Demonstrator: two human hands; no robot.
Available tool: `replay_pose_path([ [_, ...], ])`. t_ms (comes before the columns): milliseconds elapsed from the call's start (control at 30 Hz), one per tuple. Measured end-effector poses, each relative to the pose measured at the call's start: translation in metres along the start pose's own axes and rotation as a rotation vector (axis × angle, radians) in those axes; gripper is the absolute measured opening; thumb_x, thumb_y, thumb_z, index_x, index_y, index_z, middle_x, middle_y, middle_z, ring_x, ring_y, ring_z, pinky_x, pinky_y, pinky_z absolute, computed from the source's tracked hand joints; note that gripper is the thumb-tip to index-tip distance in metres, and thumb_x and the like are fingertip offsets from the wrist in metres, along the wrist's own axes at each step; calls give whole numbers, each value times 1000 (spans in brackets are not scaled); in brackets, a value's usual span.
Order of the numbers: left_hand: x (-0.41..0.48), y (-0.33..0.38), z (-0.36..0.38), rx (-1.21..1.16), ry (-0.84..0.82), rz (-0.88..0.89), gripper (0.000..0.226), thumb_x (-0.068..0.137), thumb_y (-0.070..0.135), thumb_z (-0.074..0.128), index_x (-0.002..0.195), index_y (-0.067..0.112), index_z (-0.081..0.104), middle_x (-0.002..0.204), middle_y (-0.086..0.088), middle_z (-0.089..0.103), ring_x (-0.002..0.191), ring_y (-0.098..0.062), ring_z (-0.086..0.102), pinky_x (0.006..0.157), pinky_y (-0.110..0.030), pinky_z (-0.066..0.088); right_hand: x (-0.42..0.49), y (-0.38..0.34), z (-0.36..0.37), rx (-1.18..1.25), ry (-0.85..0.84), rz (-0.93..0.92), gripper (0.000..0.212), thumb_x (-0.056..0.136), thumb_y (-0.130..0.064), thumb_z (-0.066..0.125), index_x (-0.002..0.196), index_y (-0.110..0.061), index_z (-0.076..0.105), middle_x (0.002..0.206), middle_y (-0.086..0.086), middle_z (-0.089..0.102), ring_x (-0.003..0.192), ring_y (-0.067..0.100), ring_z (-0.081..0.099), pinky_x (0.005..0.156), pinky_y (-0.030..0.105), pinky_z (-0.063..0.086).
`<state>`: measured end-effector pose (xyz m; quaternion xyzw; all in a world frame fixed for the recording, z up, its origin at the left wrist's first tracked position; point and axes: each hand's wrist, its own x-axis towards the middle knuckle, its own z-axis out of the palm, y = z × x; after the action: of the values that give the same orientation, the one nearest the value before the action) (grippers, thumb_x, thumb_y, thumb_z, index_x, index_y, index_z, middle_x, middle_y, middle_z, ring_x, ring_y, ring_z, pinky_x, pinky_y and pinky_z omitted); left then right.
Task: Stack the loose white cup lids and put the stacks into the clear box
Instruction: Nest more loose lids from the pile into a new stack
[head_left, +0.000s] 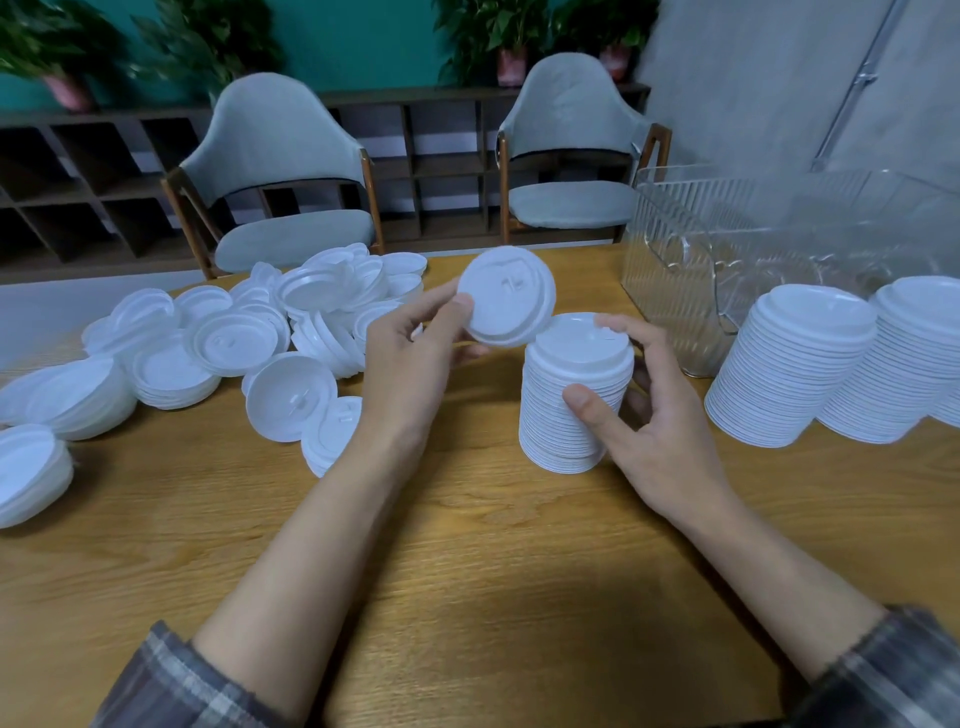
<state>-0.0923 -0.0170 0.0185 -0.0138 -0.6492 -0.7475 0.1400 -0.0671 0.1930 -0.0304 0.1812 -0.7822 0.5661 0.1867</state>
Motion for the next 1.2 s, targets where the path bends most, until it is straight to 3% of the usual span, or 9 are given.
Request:
replay_pose_path([
  [100,-1,-2,2,-50,-96,-53,24,102,14,65,124,10,76,114,-11,78,94,-22,72,75,-27,57,-1,-2,-1,13,-15,3,72,86,-59,73,148,-37,42,145,-17,54,136,14,54,108,44,51],
  [267,-9,-4,8,99,-203,58,23,99,23,72,120,27,79,97,-20,73,83,-18,64,85,-42,58,-2,-5,1,42,-59,-8,83,86,-54,74,155,-45,29,148,-26,49,138,4,51,108,28,49],
  [367,-16,-6,15,193,-191,128,19,101,22,69,116,24,81,87,3,73,78,-7,62,81,-32,55,-2,-4,1,23,-65,-28,82,87,-54,73,156,-42,31,151,-27,46,141,8,49,111,34,48],
  [467,-18,-9,15,285,-193,181,20,98,37,71,115,33,81,101,-3,72,93,-19,68,87,-46,59,-2,-3,1,16,-68,-30,79,88,-55,72,155,-39,35,154,-19,46,142,11,48,111,44,49],
  [600,-24,-6,17,359,-248,223,45,81,60,74,120,38,76,111,12,66,100,-4,63,78,-16,50,-2,-4,1,40,-63,-34,77,88,-53,74,153,-36,37,152,-18,49,139,12,52,108,42,51],
  [633,-25,-6,18,365,-255,229,48,78,61,75,121,38,75,114,14,67,103,-4,64,77,-14,49,-3,-4,1,50,-60,-32,76,88,-52,74,153,-36,37,151,-19,49,139,11,53,108,40,52],
  [800,-26,-7,19,384,-259,268,52,78,58,81,124,37,72,122,16,67,113,-8,64,83,-22,55,-3,-3,0,63,-62,-19,75,86,-52,75,150,-39,37,148,-20,51,137,7,53,107,36,52],
  [1000,-29,-6,22,422,-219,288,49,79,49,87,124,34,72,121,17,66,111,-5,63,77,-15,51,-3,-4,-1,62,-73,-15,77,86,-51,74,150,-34,36,148,-16,51,137,6,53,106,36,53],
  [1200,-31,-5,25,487,-153,357,51,77,55,85,122,32,75,115,15,67,109,-4,64,69,-13,50,-2,-4,-1,53,-99,-22,77,87,-47,73,152,-32,34,148,-12,50,138,12,52,106,41,54],
])
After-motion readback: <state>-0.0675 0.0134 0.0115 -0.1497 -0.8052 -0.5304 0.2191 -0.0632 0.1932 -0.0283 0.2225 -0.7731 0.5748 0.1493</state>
